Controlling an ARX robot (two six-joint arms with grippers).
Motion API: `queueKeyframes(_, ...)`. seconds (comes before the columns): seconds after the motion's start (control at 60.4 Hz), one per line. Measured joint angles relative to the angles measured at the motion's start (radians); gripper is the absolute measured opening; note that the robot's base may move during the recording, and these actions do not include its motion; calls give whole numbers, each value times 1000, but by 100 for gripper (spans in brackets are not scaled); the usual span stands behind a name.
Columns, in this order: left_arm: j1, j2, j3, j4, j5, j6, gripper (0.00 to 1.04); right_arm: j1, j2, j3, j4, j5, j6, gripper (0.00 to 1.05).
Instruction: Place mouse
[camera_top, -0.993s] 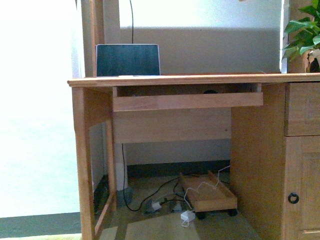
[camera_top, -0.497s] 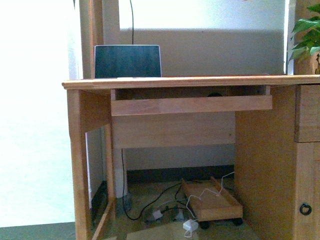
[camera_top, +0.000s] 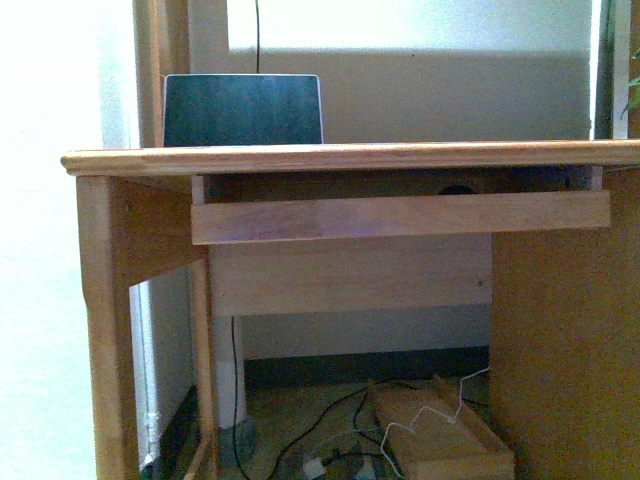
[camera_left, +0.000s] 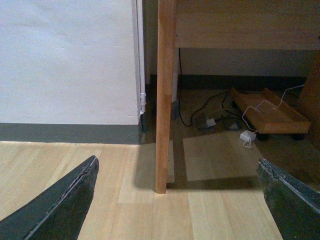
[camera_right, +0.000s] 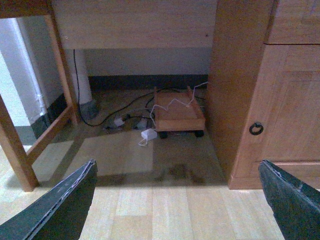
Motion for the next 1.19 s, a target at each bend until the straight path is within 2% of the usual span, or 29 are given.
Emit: queueKeyframes(1.192,0,-1,0,0,0,0,97,0,0,0,0,0,0,97)
